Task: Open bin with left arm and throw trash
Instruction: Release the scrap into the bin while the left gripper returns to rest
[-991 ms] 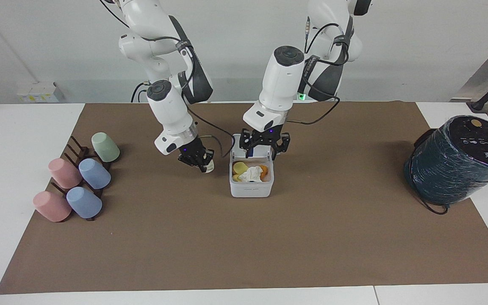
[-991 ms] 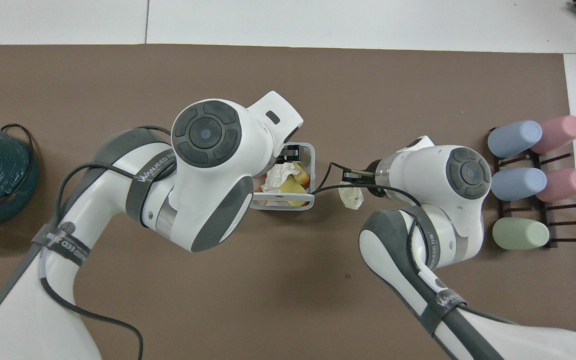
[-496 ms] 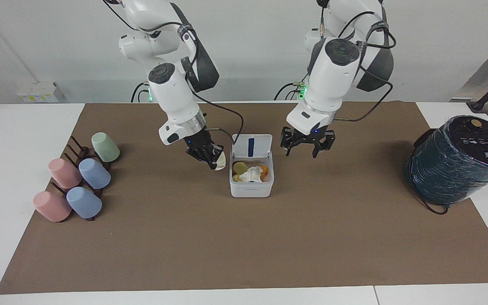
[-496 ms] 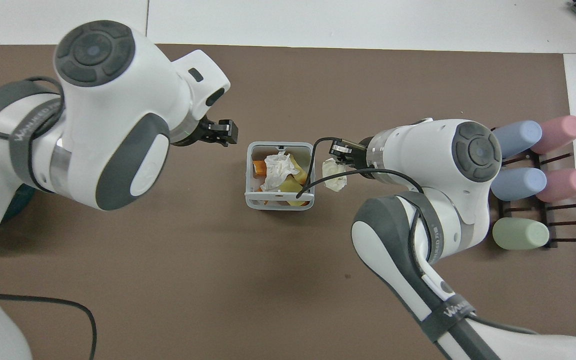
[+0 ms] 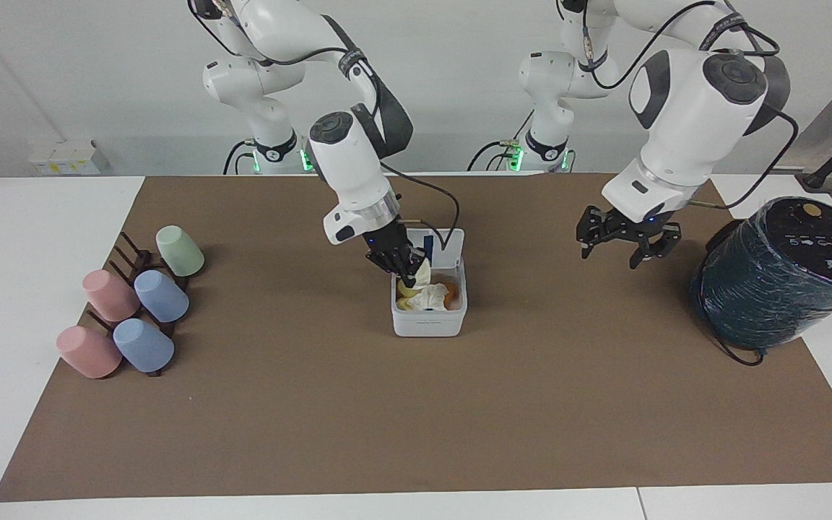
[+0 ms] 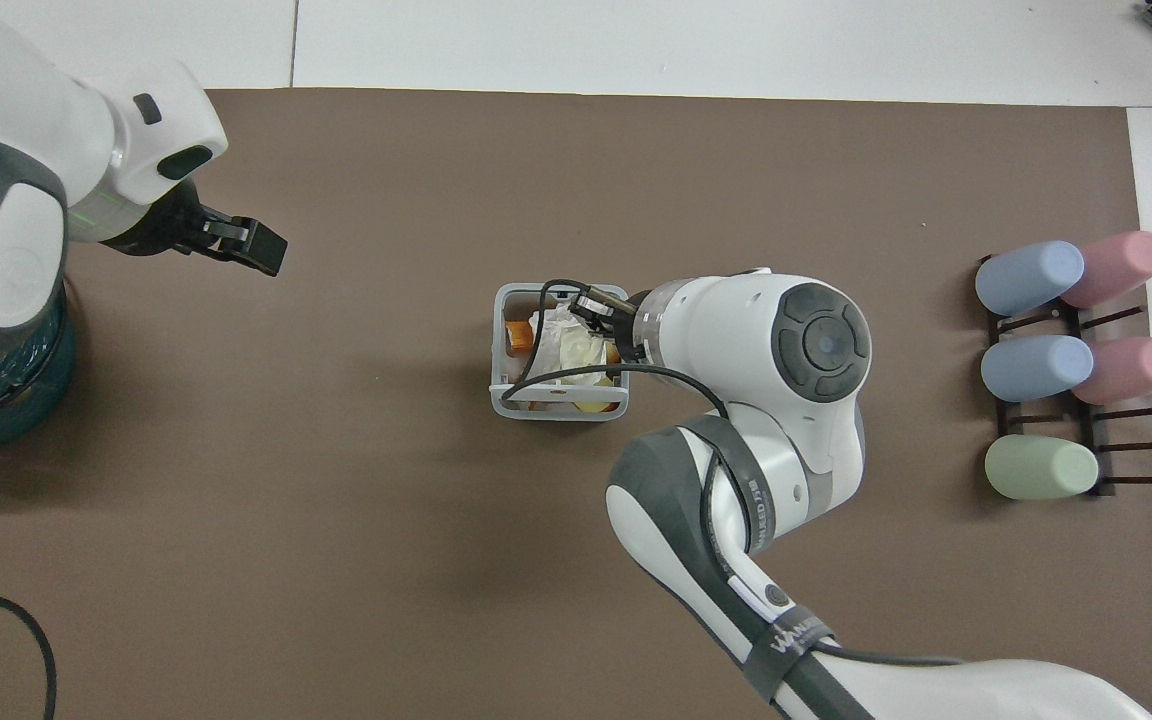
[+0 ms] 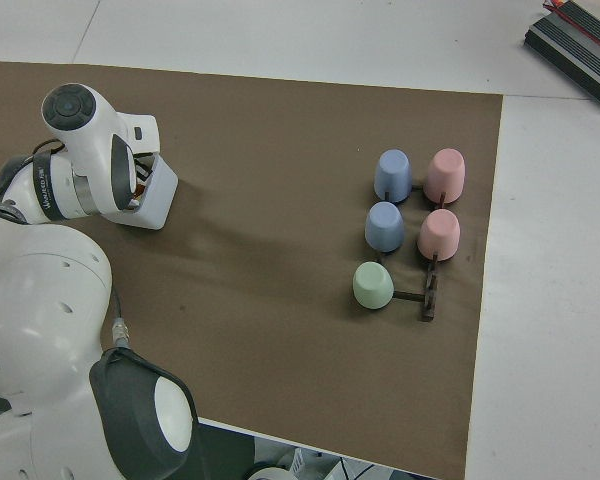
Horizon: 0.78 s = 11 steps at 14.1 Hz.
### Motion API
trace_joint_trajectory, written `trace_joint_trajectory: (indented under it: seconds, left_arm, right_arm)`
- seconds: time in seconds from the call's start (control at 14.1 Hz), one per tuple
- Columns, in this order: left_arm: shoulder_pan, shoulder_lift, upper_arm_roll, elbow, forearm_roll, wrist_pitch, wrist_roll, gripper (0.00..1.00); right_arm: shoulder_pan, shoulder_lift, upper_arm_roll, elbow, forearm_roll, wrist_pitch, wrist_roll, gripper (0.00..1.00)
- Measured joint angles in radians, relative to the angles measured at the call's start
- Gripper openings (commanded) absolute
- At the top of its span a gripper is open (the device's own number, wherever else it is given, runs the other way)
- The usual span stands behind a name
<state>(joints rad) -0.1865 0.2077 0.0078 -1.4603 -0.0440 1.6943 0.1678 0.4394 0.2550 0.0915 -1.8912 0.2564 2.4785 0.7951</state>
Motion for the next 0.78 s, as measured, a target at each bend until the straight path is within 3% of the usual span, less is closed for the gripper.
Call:
trace_joint_trajectory:
  seconds: [0.07,0.21,0.57,0.78]
  left_arm:
    - [0.020,-0.006,0.000,-0.001,0.000,-0.005,0.030,0.89]
    - [0.065,-0.019,0.001,-0.011,0.000,-0.011,0.099,0.99]
    - [0.136,-0.035,0.002,-0.018,0.000,-0.014,0.182,1.00]
    - [0.136,-0.044,-0.003,-0.018,0.002,-0.013,0.182,1.00]
  right_arm:
    - [0.008,0.007,0.000,0.000,0.000,0.000,0.000,1.00]
    - [0.018,0.013,0.000,0.000,0.000,0.000,0.001,1.00]
    - [0.011,0.004,-0.008,0.014,0.000,0.000,0.001,1.00]
    - [-0.017,-0.057,-0.014,-0.004,-0.001,-0.013,0.000,1.00]
